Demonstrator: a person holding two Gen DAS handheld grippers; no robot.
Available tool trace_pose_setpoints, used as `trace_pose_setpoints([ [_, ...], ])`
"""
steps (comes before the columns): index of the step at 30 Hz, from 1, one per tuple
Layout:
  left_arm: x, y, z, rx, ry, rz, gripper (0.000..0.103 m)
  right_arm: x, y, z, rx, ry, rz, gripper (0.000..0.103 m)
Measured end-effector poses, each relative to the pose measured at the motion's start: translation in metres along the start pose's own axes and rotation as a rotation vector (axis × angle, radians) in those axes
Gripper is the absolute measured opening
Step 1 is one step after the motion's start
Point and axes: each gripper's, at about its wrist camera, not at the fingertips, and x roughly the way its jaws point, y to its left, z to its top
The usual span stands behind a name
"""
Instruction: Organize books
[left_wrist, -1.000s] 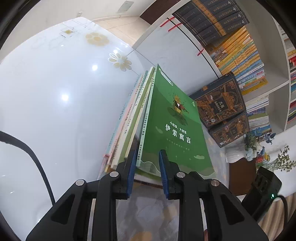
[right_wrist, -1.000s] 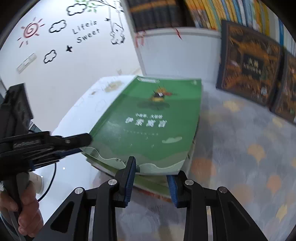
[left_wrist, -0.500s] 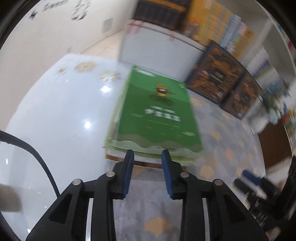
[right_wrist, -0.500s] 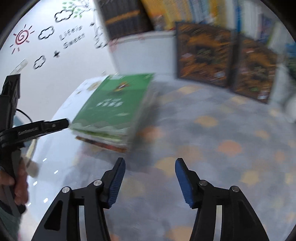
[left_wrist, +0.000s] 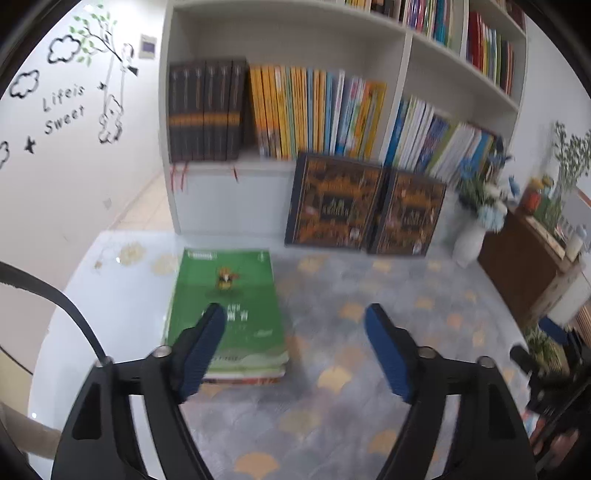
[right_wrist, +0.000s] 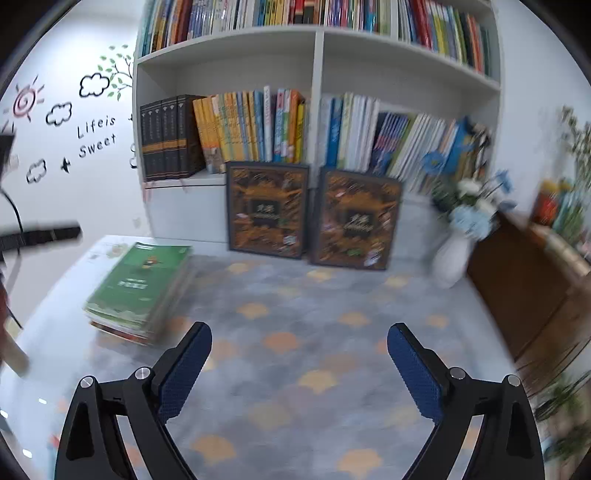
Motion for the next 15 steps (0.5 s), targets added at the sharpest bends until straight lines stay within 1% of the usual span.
trace_pose_setpoints([
  [2, -0.012, -0.008, 0.006, -0.010, -0.044, 0.026, 0.084, -0.007, -0.007, 0.002, -0.057, -0.001, -0.040, 0.095],
  [4, -0.016, -0.013, 0.006, -0.015, -0.059, 0.051, 0.085, -0.016, -0.018, 0.003, -0.069, -0.004, -0.050, 0.095],
  [6, -0.015, -0.015, 0.003, -0.041, -0.030, 0.089, 0.085, -0.029, -0.034, 0.007, -0.032, -0.013, 0.012, 0.095],
  [9, -0.016, -0.019, -0.005, -0.107, -0.019, 0.077, 0.084, -0.045, -0.058, 0.015, 0.058, -0.032, 0.103, 0.095],
  [11, -0.014, -0.028, -0.011, -0.141, -0.011, 0.080, 0.085, -0.051, -0.071, 0.020, 0.108, -0.042, 0.125, 0.096],
  [13, -0.011, -0.039, -0.015, -0.148, -0.013, 0.121, 0.085, -0.051, -0.081, 0.024, 0.137, -0.036, 0.094, 0.099],
  [14, -0.011, -0.048, -0.017, -0.147, -0.019, 0.152, 0.085, -0.049, -0.086, 0.026, 0.155, -0.022, 0.064, 0.100],
  [15, -0.011, -0.054, -0.019, -0.146, -0.021, 0.169, 0.085, -0.046, -0.090, 0.027, 0.174, -0.006, 0.057, 0.100],
])
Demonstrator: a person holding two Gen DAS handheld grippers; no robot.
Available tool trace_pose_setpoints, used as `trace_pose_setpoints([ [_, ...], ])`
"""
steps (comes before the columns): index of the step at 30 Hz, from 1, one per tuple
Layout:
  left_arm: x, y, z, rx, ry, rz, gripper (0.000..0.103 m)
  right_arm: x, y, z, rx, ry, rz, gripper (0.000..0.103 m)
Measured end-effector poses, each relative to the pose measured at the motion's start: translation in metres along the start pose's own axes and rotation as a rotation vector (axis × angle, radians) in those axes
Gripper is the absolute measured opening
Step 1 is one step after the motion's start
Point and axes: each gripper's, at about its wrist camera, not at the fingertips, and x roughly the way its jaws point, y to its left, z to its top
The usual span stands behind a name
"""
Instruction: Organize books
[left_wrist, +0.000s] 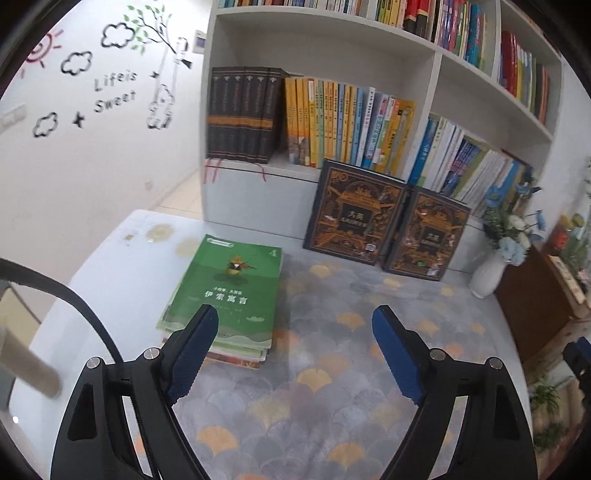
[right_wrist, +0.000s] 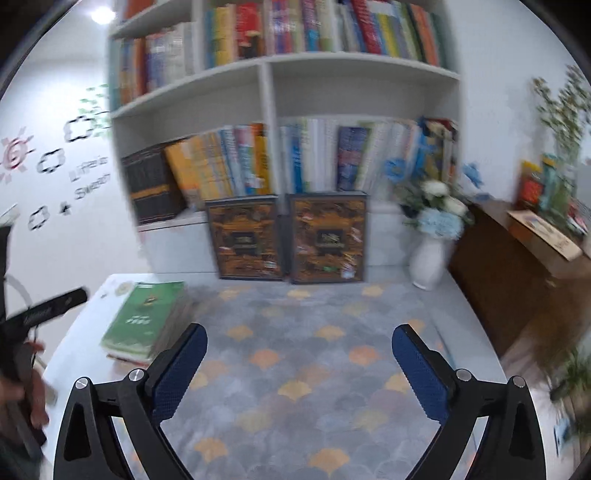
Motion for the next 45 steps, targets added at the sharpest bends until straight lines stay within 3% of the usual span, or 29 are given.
trace_pose_setpoints([
  [4, 0.000, -0.022, -0.010, 0.018, 0.016, 0.026, 0.085, 0.003, -0.013, -0.002, 0.027, 0.026, 0.007, 0.100],
  [8, 0.005, -0.039, -0.028, 0.007, 0.063, 0.005, 0.085, -0.001, -0.018, -0.003, 0.029, 0.020, 0.019, 0.100],
  [12, 0.011, -0.047, -0.042, -0.006, 0.089, 0.051, 0.084, 0.002, -0.023, -0.005, 0.032, 0.040, 0.025, 0.100],
  [17, 0.002, -0.061, -0.048, 0.044, 0.058, 0.102, 0.084, 0.006, -0.028, -0.012, 0.028, 0.067, 0.034, 0.100],
  [21, -0.007, -0.078, -0.050, 0.123, 0.038, 0.087, 0.084, 0.008, -0.030, -0.013, 0.022, 0.079, 0.034, 0.100],
  [26, -0.012, -0.098, -0.056, 0.205, 0.064, 0.091, 0.085, 0.003, -0.032, -0.006, 0.001, 0.044, 0.023, 0.100],
  [34, -0.015, -0.102, -0.058, 0.153, 0.092, 0.047, 0.084, 0.002, -0.042, -0.010, 0.037, 0.055, 0.043, 0.100],
  [39, 0.000, -0.111, -0.066, 0.249, 0.155, 0.133, 0.084, -0.013, -0.047, -0.012, 0.089, -0.013, 0.129, 0.100],
  [45, -0.004, -0.112, -0.066, 0.230, 0.162, 0.134, 0.085, -0.016, -0.052, -0.019, 0.037, -0.032, 0.103, 0.100],
])
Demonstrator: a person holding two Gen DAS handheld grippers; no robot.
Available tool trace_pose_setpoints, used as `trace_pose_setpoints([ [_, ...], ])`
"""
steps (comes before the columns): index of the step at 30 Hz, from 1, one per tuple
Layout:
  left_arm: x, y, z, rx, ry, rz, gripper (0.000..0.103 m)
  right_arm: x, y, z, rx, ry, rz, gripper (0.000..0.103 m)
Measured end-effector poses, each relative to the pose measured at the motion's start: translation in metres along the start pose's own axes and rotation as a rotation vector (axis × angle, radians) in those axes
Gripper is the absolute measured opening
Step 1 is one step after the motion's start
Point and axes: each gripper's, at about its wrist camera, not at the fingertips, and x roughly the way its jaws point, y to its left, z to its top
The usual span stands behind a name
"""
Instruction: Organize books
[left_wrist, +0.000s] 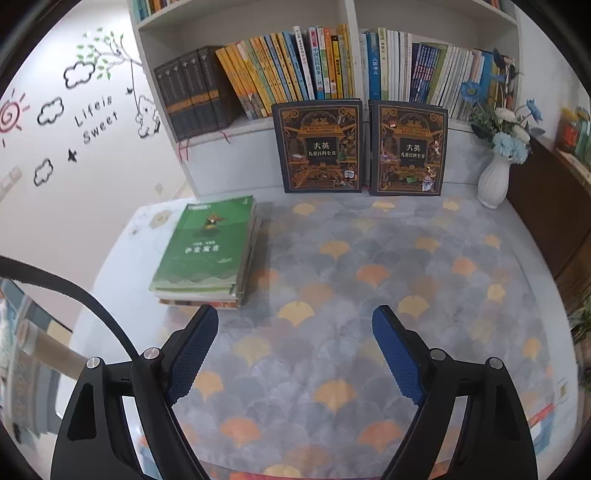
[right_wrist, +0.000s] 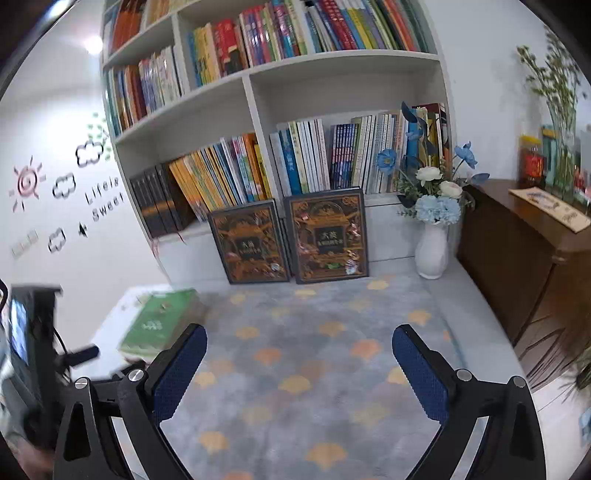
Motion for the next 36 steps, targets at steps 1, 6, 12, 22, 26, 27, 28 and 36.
trace_pose_setpoints([
  [1, 0.001, 0.001, -0.001, -0.011, 0.011, -0.008, 0.085, 0.000, -0.001, -0.002, -0.017, 0.004, -0.018, 0.100],
  [6, 0.012, 0.002, -0.003, -0.025, 0.057, -0.033, 0.084, -0.003, -0.011, -0.001, -0.001, 0.003, -0.025, 0.100],
  [12, 0.019, -0.003, -0.004, -0.017, 0.094, -0.043, 0.085, 0.004, -0.009, -0.004, -0.017, 0.031, -0.032, 0.100],
  [22, 0.025, -0.004, -0.002, 0.000, 0.100, -0.006, 0.085, 0.017, 0.005, -0.011, -0.110, 0.066, -0.044, 0.100],
  [26, 0.029, -0.007, -0.003, 0.013, 0.116, 0.008, 0.085, 0.019, 0.004, -0.008, -0.113, 0.070, -0.047, 0.100],
  [27, 0.030, -0.007, -0.003, 0.014, 0.117, 0.010, 0.085, 0.020, 0.005, -0.008, -0.111, 0.070, -0.047, 0.100],
  [28, 0.031, -0.007, -0.003, 0.016, 0.117, 0.013, 0.085, 0.020, 0.004, -0.008, -0.106, 0.072, -0.046, 0.100],
  [36, 0.029, -0.008, 0.000, 0.023, 0.094, 0.055, 0.085, 0.025, 0.001, -0.012, -0.094, 0.090, -0.042, 0.100],
])
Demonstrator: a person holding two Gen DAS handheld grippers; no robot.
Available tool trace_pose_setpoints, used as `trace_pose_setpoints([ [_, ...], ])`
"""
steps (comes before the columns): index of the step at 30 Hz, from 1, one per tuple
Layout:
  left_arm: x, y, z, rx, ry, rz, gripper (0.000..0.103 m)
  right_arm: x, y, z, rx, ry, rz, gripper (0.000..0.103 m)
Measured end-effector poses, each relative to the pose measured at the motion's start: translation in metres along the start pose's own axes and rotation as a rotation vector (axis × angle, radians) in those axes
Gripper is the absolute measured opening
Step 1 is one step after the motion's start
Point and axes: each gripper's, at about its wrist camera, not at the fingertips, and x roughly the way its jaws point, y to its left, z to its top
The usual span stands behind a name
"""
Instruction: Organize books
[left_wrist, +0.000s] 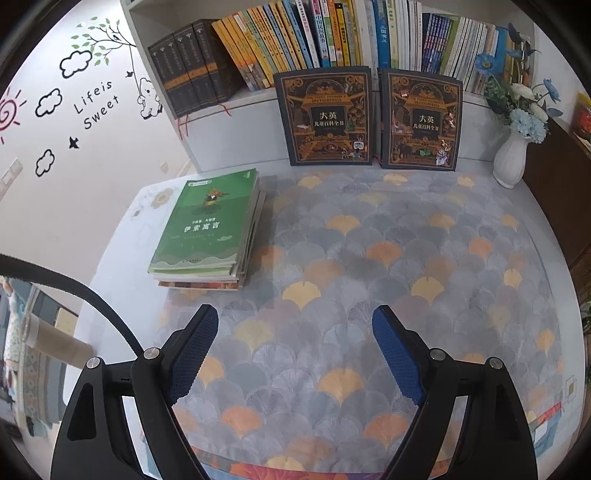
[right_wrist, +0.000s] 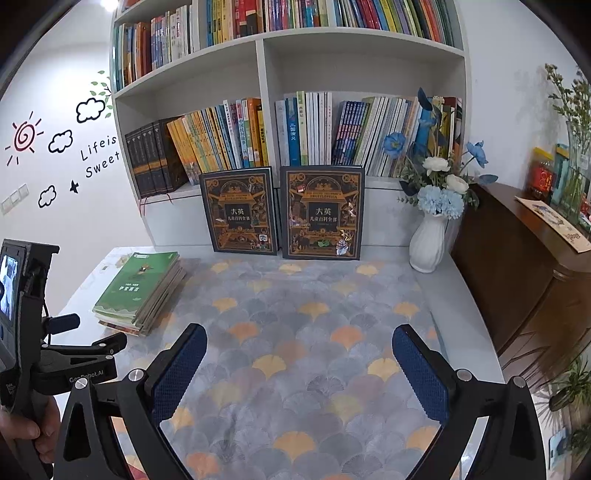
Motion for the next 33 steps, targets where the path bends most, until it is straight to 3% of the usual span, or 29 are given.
trace_pose_setpoints([
  [10, 0.001, 0.001, 0.004, 0.016, -0.027, 0.054, 0.085, 0.006, -0.003, -0.001, 0.007, 0.010, 0.004, 0.100],
  [33, -0.007, -0.003, 0.003, 0.036, -0.090, 0.036, 0.085, 0.011, -0.007, -0.006, 0.027, 0.032, 0.006, 0.100],
])
